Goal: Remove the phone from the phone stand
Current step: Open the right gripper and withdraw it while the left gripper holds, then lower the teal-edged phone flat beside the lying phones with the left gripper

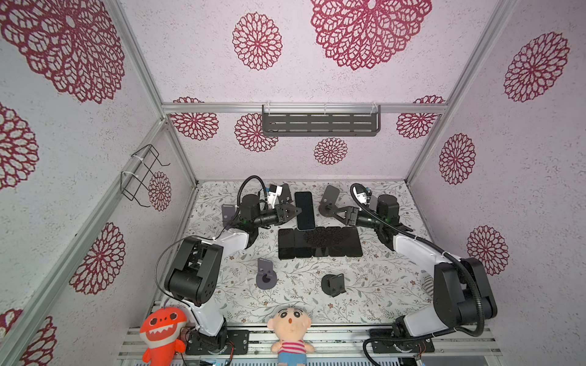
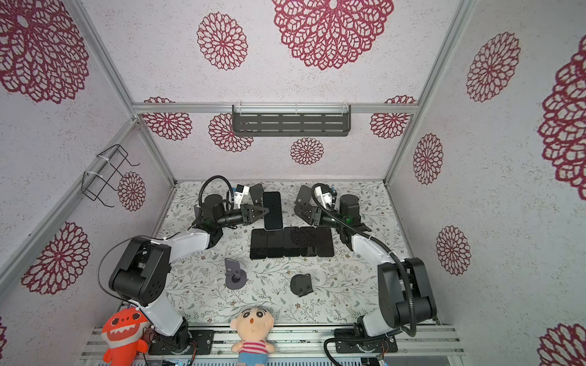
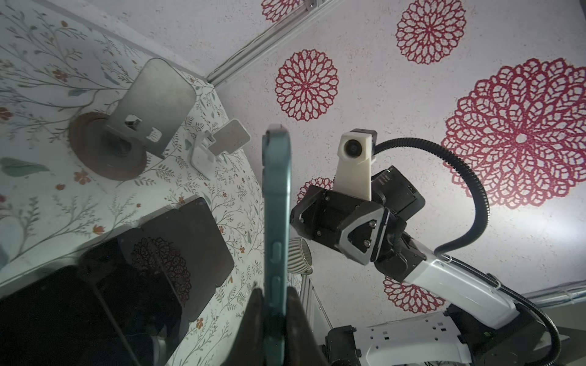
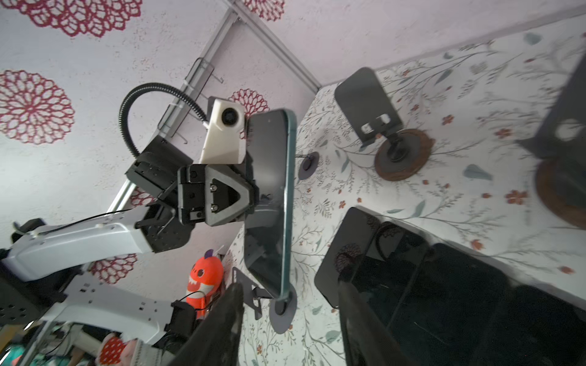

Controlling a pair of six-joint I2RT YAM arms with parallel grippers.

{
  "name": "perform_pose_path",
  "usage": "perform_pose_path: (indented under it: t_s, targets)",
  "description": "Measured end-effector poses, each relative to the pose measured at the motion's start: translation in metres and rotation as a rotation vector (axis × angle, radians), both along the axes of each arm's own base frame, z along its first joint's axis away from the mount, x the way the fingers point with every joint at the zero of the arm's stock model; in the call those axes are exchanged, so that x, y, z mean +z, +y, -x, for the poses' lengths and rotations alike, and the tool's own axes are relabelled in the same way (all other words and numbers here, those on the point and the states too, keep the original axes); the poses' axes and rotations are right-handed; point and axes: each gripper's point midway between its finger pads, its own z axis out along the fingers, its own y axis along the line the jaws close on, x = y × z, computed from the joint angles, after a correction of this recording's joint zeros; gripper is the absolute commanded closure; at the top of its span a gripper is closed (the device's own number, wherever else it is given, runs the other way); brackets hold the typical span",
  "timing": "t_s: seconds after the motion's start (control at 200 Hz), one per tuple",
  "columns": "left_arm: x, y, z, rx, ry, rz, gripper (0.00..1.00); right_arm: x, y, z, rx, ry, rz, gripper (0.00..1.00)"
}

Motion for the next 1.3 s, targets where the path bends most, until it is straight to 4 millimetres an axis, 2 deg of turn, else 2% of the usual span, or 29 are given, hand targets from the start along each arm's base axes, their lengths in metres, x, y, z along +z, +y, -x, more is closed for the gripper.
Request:
perform_pose_path:
  t_s: [0.155, 0.325, 0.4, 0.495, 0.671, 0.811, 1.111, 1.301]
  targets:
    - [0.006, 0.031, 0.002, 0.045, 0.006, -0.108, 1.00, -0.005, -0.031, -0.002, -0.120, -0.016, 0.116, 0.48]
    - [0.006, 0.066, 0.001, 0.119, 0.032, -0.261, 1.00, -0.027, -0.064, -0.005, -0.283, -0.008, 0.315, 0.50]
    - [-0.009, 0.081, 0.003, 0.149, 0.082, -0.328, 1.00, -0.039, -0.082, -0.003, -0.361, 0.000, 0.401, 0.50]
    - [-0.041, 0.098, 0.010, 0.182, 0.182, -0.432, 1.00, -0.056, -0.100, 0.002, -0.435, 0.017, 0.489, 0.51]
    - [-0.082, 0.113, 0.025, 0.186, 0.285, -0.558, 1.00, -0.083, -0.126, 0.009, -0.521, 0.061, 0.629, 0.51]
    - [-0.103, 0.120, 0.035, 0.182, 0.329, -0.619, 1.00, -0.087, -0.135, 0.008, -0.551, 0.059, 0.669, 0.51]
    - [-0.135, 0.127, 0.044, 0.178, 0.390, -0.676, 1.00, -0.089, -0.136, 0.006, -0.551, 0.053, 0.686, 0.51]
    - [-0.150, 0.127, 0.042, 0.169, 0.405, -0.687, 1.00, -0.090, -0.136, 0.006, -0.551, 0.054, 0.686, 0.51]
